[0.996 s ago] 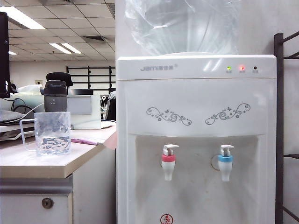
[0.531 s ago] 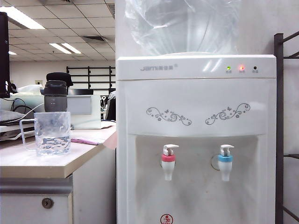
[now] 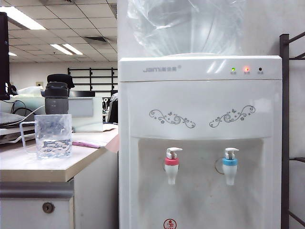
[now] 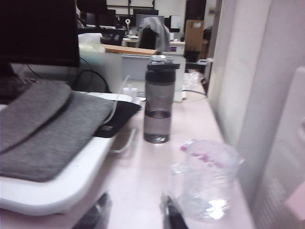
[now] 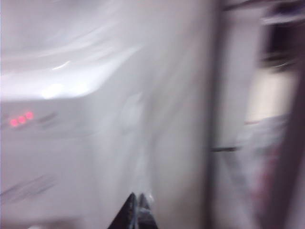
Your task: Pick up the plastic mug from the left desk, go to the hot water outlet of the water dispenser, press the vertical switch to get some water, then put the mug back on the desk.
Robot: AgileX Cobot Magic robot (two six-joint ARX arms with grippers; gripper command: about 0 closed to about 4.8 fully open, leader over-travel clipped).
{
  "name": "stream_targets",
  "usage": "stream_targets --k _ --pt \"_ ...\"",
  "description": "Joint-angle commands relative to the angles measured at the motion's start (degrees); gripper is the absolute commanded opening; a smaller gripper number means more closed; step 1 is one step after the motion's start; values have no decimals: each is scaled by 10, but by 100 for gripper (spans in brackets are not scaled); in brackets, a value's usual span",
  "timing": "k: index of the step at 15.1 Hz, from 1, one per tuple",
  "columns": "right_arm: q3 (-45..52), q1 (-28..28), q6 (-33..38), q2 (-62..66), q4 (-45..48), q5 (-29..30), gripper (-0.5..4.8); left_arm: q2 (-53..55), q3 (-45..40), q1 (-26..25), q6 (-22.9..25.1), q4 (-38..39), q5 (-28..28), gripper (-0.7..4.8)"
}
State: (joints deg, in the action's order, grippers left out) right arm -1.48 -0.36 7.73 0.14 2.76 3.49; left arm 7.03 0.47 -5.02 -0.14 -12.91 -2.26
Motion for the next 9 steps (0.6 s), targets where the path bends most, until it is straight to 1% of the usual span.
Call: stream_targets --k 1,2,3,4,9 --pt "-1 0 -10 0 11 -87 -2 1 0 0 -8 -9 39 59" --pt "-1 1 -23 0 5 -81 -2 1 0 0 -10 -9 42 48" --pt "-1 10 -59 0 -14 -49 -2 1 0 0 -5 -9 10 -5" --pt "-1 14 -58 0 -12 -63 -2 1 0 0 -5 -9 10 -5" --pt "-1 14 -59 0 -13 -63 -1 1 0 0 -5 -9 10 -5"
